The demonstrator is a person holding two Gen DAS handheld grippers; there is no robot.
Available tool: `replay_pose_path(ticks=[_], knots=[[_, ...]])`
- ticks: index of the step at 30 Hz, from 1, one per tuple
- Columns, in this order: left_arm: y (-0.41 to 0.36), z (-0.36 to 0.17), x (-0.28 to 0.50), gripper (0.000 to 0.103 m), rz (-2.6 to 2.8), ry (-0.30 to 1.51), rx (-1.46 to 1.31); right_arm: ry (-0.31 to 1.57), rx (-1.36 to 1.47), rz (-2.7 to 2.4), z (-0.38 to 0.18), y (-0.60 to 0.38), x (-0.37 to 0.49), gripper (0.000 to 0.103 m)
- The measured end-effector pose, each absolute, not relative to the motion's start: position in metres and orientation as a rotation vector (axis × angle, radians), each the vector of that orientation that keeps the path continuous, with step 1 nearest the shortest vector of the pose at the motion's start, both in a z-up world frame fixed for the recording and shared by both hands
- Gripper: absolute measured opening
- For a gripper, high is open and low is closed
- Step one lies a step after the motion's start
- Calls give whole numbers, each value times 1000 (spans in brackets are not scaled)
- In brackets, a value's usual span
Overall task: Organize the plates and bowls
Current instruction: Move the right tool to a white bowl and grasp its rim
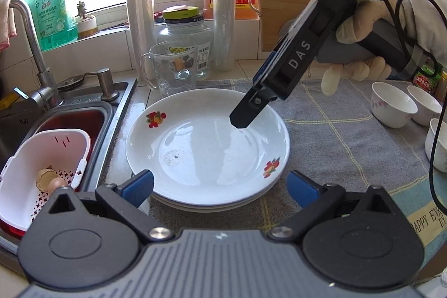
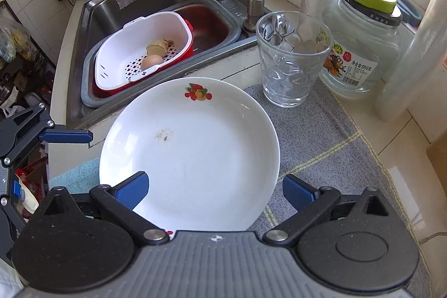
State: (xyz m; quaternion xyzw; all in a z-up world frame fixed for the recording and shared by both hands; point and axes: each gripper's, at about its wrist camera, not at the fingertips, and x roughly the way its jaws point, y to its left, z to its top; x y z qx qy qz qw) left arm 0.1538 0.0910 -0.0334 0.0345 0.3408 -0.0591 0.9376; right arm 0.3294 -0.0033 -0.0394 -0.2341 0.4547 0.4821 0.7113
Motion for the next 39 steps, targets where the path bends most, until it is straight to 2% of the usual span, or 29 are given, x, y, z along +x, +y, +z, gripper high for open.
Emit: replay_pose_path(ticks=[5,17,30,39], knots=[[87,-28,156,101,-153,665,101,883,-548,966,-36,-16,300,103],[68,-17,161,102,-341,588,179,714,-335,655,-21,-66,245,103],[-3,-29,182,102,-576,605,249,754,-234,364,-21,-187,213,103],[-80,-40,206,102,-639,609,258,813,-216,389,-28,-277,225,103]])
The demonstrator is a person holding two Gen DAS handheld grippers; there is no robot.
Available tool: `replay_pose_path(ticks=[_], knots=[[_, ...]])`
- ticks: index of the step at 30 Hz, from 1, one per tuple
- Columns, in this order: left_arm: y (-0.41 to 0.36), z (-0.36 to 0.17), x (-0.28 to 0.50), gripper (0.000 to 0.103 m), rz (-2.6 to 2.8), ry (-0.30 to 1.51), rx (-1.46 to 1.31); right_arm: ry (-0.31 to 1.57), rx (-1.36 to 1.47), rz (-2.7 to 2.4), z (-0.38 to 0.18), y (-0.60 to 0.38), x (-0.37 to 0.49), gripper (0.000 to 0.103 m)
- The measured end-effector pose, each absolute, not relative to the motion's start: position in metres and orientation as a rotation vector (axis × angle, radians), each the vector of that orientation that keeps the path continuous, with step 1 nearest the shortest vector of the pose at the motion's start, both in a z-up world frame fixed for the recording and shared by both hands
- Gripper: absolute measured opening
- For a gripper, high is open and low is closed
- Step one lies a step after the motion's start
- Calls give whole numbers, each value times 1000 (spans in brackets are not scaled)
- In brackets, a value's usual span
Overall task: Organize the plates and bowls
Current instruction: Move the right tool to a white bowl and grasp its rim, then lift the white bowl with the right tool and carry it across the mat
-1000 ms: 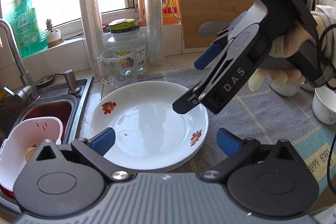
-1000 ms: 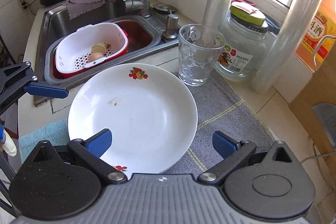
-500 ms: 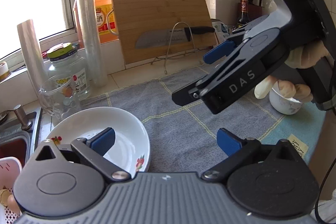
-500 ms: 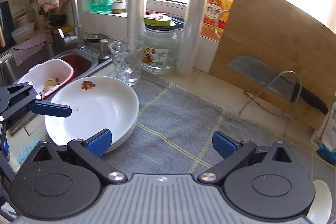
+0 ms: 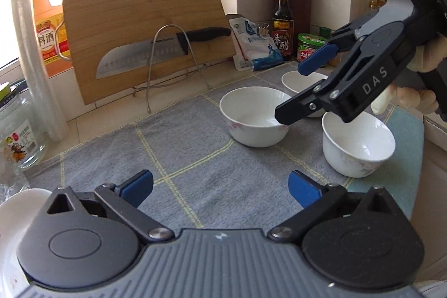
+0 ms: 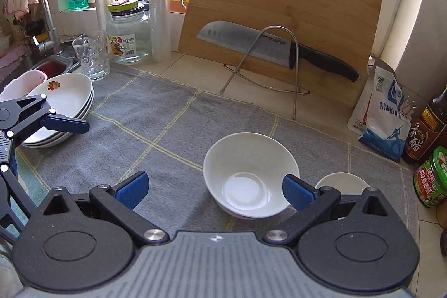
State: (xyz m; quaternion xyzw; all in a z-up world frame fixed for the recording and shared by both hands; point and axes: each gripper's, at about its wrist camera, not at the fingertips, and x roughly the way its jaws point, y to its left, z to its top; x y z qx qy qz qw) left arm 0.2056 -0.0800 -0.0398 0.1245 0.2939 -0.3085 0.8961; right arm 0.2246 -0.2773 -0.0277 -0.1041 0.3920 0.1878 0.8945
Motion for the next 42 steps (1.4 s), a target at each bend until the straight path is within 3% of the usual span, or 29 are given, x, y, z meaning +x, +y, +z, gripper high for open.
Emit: replay_pose_path(ticks=[9,23,36,42], knots=[[-140,-55,230,102,-650,611,281,869,-238,499,-40,-317,260,102],[-171,-70,259,97,-699,656,269,960,-186,619,-69,-329,318,96],[-175,-70,273,87,-719,668,266,1011,-127,653,-80,-329,332,75],[-175,-71,274,86,-724,670,259,1015,-112,648,-79,-327,332,73]])
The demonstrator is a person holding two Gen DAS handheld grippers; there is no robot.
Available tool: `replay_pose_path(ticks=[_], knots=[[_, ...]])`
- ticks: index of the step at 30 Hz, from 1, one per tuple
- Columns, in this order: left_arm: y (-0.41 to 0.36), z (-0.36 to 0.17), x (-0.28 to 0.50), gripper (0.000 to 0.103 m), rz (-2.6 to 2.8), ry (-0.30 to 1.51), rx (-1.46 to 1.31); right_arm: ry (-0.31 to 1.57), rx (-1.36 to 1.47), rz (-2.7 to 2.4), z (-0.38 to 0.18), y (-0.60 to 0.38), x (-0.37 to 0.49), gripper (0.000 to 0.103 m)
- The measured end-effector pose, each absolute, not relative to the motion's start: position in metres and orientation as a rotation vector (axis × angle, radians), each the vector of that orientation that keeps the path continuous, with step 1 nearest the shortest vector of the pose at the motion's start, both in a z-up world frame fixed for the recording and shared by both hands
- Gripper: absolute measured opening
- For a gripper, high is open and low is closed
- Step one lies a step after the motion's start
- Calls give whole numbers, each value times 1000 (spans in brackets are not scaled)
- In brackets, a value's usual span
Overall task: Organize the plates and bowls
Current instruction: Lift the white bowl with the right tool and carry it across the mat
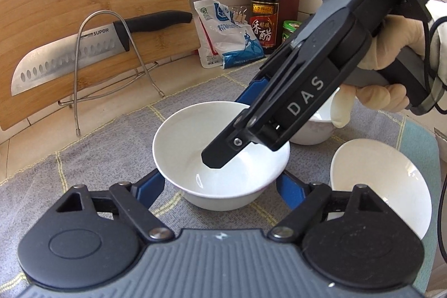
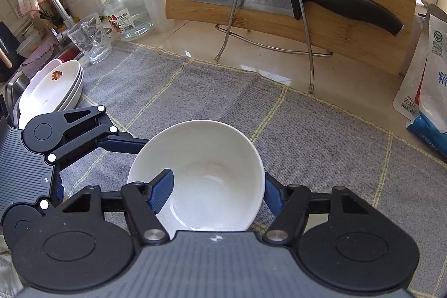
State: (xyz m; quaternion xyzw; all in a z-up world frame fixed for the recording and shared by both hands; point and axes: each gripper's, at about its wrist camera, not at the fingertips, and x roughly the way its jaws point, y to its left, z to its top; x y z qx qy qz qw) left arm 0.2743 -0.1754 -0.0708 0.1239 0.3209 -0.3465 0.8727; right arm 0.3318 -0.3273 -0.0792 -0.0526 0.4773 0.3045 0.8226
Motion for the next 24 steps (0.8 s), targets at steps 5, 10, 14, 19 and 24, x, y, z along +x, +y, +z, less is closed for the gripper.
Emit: replay_pose_path(ticks=[5,10,14,19,24], knots=[[-175,-69,274,86,-721,677,261,1015,-95,645,-77,-327,331,73],[-169,-63,268,86,-716,678,255,1013,-96,654,-72,-321,326,73],[-161,-54,259,86,-703,675,243,1001,-96,666,-65,-312,319,73],[-144,-45,247,86,-683,674,226,988,-98,690,-56,-294,307,73],[-123,-39,230,86,-665,683,221,978,-101,715,-50,-274,290,73]])
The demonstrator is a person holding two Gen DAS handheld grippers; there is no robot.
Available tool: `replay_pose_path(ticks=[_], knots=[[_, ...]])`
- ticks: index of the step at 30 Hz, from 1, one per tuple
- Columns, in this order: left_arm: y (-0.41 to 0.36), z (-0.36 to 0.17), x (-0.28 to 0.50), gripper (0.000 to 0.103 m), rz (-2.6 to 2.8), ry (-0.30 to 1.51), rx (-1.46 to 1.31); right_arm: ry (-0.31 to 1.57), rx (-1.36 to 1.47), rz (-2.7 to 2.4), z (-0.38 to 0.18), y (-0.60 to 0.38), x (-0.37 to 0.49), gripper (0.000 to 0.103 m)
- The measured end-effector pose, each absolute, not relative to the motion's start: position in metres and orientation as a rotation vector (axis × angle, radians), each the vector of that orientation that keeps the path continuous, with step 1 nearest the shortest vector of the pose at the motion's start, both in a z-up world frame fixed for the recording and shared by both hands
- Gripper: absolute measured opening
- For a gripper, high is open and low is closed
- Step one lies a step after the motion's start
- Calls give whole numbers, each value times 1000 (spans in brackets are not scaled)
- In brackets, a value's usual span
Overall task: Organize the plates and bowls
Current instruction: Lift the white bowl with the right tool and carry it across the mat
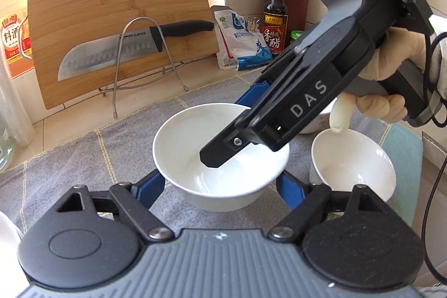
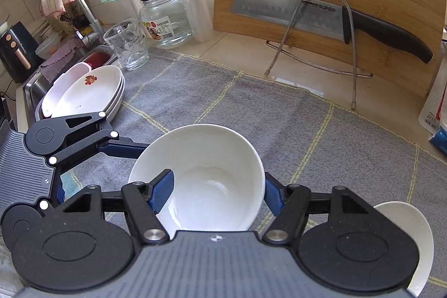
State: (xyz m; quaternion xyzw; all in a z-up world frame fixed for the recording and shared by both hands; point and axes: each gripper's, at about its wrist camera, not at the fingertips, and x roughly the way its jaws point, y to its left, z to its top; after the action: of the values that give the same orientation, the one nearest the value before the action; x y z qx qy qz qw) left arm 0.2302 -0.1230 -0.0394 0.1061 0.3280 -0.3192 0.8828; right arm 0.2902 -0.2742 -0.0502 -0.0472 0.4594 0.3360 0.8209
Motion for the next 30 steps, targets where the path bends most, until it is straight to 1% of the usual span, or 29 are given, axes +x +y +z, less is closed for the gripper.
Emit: replay_pose_path(ticks=[16,30], knots=[[-73,-36,181,86,-695,748,249,1003,-74,744,-54,-222,234,73],[-55,-40,157,86,-759,786,270,1043,-26,706,-63,-209,204,73]])
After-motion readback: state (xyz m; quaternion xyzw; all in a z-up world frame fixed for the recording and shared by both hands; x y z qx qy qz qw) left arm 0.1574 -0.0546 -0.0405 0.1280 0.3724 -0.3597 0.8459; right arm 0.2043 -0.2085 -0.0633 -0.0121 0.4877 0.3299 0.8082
